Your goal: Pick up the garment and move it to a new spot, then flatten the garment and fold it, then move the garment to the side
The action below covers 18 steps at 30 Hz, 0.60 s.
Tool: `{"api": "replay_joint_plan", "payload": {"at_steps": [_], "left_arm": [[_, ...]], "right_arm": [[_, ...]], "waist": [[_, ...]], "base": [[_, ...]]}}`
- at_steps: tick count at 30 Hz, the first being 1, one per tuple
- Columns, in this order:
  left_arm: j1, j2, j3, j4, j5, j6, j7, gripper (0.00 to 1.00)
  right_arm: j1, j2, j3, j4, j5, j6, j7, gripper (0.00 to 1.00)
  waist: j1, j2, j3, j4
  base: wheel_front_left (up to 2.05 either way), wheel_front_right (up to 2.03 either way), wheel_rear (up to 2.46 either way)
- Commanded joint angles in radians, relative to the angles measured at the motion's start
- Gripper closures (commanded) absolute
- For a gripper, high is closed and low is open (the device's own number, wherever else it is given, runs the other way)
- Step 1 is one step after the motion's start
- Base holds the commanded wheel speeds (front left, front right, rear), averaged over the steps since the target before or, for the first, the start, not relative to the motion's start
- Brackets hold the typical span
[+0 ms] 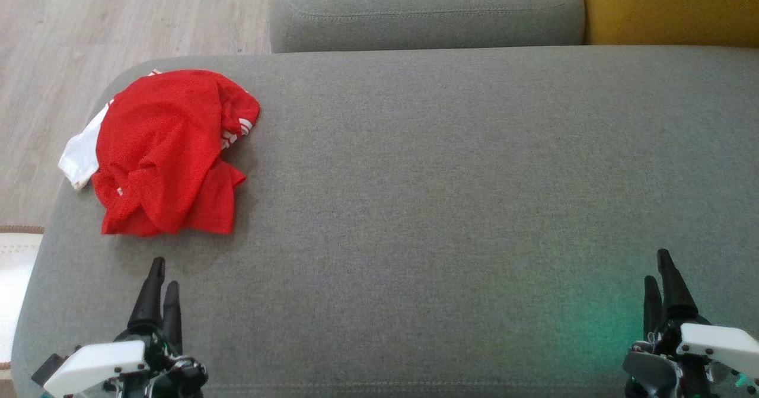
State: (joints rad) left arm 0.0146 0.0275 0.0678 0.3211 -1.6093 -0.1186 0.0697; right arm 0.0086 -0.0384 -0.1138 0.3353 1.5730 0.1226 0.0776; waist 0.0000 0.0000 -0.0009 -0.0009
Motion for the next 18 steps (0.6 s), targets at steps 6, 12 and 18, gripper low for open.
{"api": "replay_joint_plan", "payload": {"at_steps": [6,12,18], "left_arm": [[-0.047,0.01,0.023,-0.052,0.045,-0.005,-0.018,0.0],[-0.063,0.011,0.052,-0.078,0.111,0.003,-0.039,0.0],[-0.073,0.011,0.054,-0.119,0.178,0.021,-0.056,0.0]], "right_arm": [[-0.048,-0.005,0.004,-0.046,-0.071,0.001,-0.024,0.0],[-0.06,-0.006,-0.004,-0.071,-0.178,0.002,-0.044,0.0],[-0.069,-0.006,-0.002,-0.096,-0.293,0.002,-0.062,0.0]], "waist": [[0.0,0.0,-0.001,0.0],[0.0,0.0,-0.003,-0.002],[0.0,0.0,-0.003,-0.003]], "base": [[0.0,0.0,0.0],[0.0,0.0,0.0],[0.0,0.0,0.0]]}}
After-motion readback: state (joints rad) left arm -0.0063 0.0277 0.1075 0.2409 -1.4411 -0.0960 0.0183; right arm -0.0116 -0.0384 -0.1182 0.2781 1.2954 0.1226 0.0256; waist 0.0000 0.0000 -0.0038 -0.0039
